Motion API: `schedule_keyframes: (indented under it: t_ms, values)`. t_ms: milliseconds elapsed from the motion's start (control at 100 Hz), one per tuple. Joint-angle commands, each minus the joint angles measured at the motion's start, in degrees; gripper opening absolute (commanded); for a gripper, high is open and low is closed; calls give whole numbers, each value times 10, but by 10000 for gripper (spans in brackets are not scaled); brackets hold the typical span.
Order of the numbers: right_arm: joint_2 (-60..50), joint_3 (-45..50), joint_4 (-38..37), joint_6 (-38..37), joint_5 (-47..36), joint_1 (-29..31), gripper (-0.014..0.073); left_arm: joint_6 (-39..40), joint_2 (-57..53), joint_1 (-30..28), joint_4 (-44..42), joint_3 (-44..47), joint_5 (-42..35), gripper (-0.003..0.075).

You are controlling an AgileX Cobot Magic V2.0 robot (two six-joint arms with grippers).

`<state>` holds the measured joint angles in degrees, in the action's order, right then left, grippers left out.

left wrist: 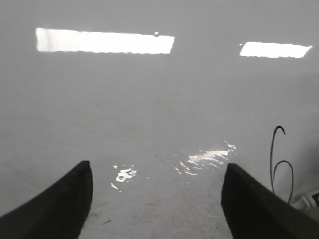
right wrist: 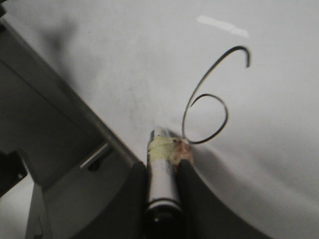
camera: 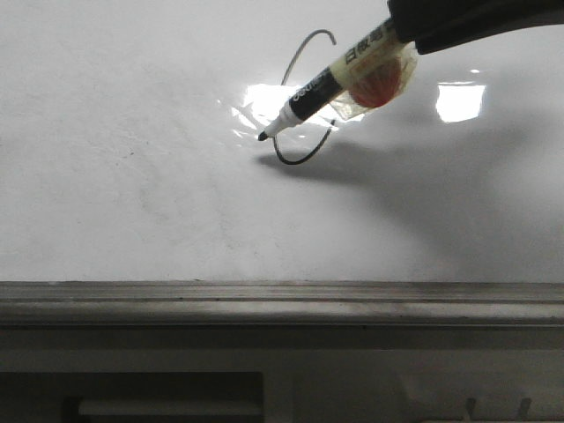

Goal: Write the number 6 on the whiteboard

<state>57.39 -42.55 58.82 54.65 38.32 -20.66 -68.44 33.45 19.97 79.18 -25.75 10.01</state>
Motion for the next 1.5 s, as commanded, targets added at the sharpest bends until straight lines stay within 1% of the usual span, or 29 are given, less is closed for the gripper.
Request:
schedule_keyframes:
  t_ms: [0,50,170,240,310,370,400,480,550,610,790,890,1010,1140,1230,1350,1490]
  values:
    - [-15,-22,3,9,41,0,-46,-15,0,0,7,-17,42,490]
    - [-19,-22,3,8,54,0,-46,-32,2,0,8,-19,79,490]
    - [-21,-26,4,7,53,0,-46,-33,22,0,8,-19,161,490]
    - [-21,-34,4,7,53,0,-46,-39,39,0,11,-19,193,490]
    - [-19,-46,6,7,54,0,-46,-81,65,4,42,-19,230,490]
    - [-17,-57,6,7,56,0,-46,-111,84,12,78,-19,242,490]
    - [-14,-61,6,7,59,0,-46,-134,95,21,97,-21,241,490]
    - [-6,-71,6,7,70,0,-46,-165,121,50,116,-35,230,490]
    - [4,-79,6,7,89,0,-46,-170,146,81,116,-51,201,484]
    - [13,-86,6,7,101,0,-46,-191,170,107,111,-67,182,469]
    - [21,-96,6,7,102,0,-46,-208,242,190,93,-113,141,440]
    - [21,-96,3,7,109,0,-46,-210,278,230,81,-137,111,439]
    - [21,-96,1,7,113,0,-46,-210,309,257,70,-159,90,438]
    - [21,-96,1,7,113,0,-46,-210,327,263,66,-172,79,435]
    - [21,-96,1,7,113,0,-46,-210,327,263,65,-172,75,382]
    - [21,-96,1,7,113,0,-46,-210,327,263,57,-172,70,260]
    - [21,-96,1,7,113,0,-46,-210,327,263,47,-172,70,151]
